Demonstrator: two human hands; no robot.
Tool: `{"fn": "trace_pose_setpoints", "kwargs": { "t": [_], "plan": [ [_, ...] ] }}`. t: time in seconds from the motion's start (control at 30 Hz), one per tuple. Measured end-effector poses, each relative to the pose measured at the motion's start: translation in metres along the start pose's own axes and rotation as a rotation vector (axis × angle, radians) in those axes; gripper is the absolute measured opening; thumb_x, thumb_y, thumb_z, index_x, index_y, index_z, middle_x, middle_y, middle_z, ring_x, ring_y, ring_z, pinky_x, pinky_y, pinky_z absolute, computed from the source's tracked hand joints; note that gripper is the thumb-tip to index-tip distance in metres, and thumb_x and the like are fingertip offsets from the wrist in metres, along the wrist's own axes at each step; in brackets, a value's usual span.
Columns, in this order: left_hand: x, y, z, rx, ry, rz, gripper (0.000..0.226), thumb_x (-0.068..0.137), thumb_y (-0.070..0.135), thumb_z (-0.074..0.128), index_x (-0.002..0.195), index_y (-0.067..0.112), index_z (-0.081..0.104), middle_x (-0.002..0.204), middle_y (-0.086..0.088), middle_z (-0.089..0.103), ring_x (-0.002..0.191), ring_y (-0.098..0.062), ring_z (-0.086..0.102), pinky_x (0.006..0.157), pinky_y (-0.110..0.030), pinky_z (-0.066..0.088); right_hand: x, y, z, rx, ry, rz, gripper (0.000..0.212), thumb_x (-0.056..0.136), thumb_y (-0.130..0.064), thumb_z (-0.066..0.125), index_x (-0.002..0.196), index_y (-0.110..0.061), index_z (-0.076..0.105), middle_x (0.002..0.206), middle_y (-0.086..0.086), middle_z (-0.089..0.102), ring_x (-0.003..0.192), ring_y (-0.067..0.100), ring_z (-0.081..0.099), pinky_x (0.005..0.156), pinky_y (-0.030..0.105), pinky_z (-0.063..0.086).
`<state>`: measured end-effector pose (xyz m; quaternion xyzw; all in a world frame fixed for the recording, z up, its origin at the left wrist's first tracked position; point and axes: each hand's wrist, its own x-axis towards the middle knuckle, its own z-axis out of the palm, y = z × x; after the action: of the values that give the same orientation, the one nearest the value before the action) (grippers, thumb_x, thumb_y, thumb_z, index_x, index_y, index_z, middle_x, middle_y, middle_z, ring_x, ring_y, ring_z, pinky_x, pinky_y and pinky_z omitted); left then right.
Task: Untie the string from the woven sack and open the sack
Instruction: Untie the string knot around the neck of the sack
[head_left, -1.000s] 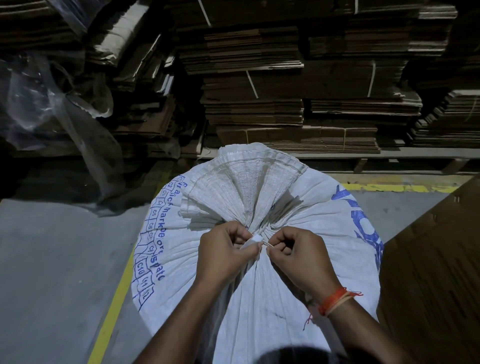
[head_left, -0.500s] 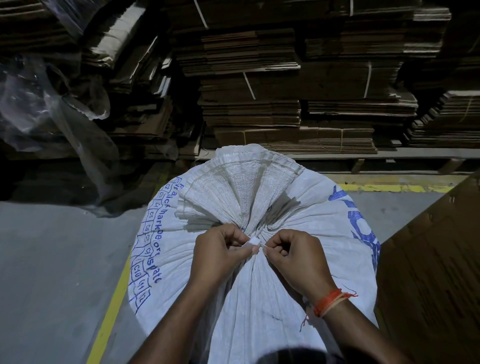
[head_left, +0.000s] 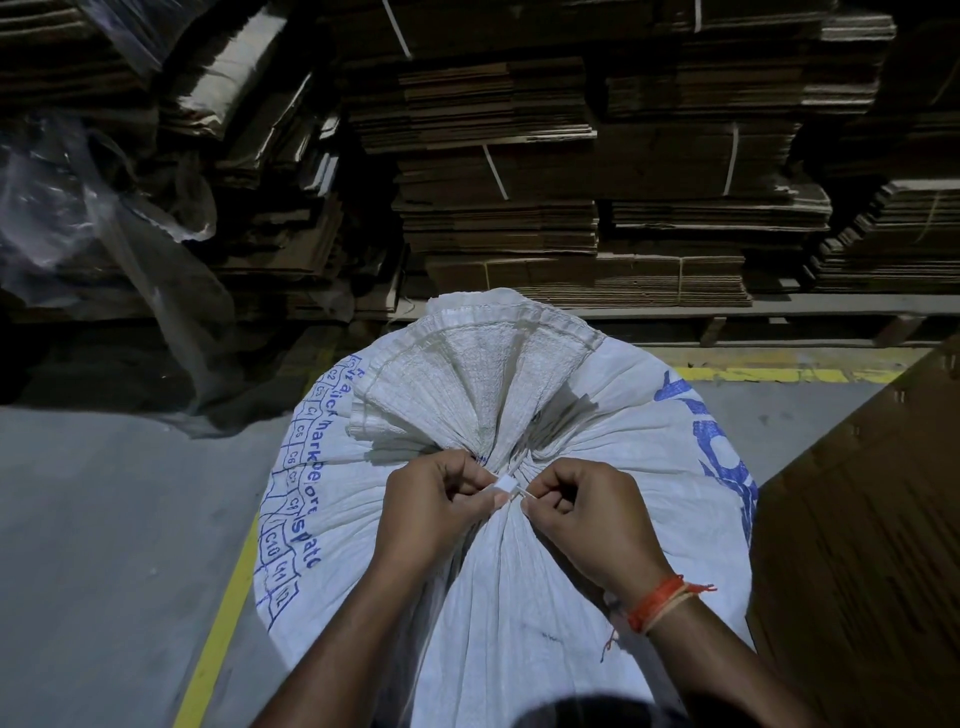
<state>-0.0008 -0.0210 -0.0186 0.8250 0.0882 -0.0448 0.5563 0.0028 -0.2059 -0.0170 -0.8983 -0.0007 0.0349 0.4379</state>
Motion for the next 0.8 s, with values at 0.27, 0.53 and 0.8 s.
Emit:
{"fn": "trace_pose_setpoints", "kwargs": {
  "t": [0.27, 0.53, 0.8],
  "plan": [
    [0.0, 0.0, -0.001, -0.018, 0.001, 0.002, 0.012, 0.075, 0.016, 0.094, 0.075, 0.018, 0.081, 0.071, -0.006, 0.078, 0.058, -0.003, 0.059, 0.061, -0.02, 0.049, 0.003, 0.004, -0.015, -0.01, -0.069, 0.006, 0.013, 0.077, -0.015, 0.08, 0.067, -0.021, 0.075, 0.052, -0.012, 0.063, 0.045, -0.002, 0.051, 0.053, 0.014, 0.045],
    [0.0, 0.0, -0.002, -0.047, -0.011, -0.027, 0.011, 0.076, 0.012, 0.093, 0.076, 0.015, 0.082, 0.067, -0.001, 0.077, 0.058, -0.001, 0.061, 0.059, -0.016, 0.049, 0.003, 0.004, -0.008, -0.022, -0.036, -0.016, 0.017, 0.08, -0.02, 0.081, 0.065, -0.024, 0.073, 0.052, -0.011, 0.061, 0.048, 0.001, 0.051, 0.053, 0.011, 0.041],
    [0.001, 0.0, -0.001, -0.053, -0.017, -0.049, 0.013, 0.075, 0.01, 0.093, 0.075, 0.014, 0.081, 0.066, 0.004, 0.077, 0.06, -0.001, 0.064, 0.059, -0.016, 0.051, 0.002, 0.005, 0.002, -0.03, 0.012, -0.034, 0.012, 0.079, -0.023, 0.079, 0.068, -0.023, 0.074, 0.055, -0.01, 0.064, 0.051, 0.003, 0.054, 0.056, 0.019, 0.048]
  ]
}}
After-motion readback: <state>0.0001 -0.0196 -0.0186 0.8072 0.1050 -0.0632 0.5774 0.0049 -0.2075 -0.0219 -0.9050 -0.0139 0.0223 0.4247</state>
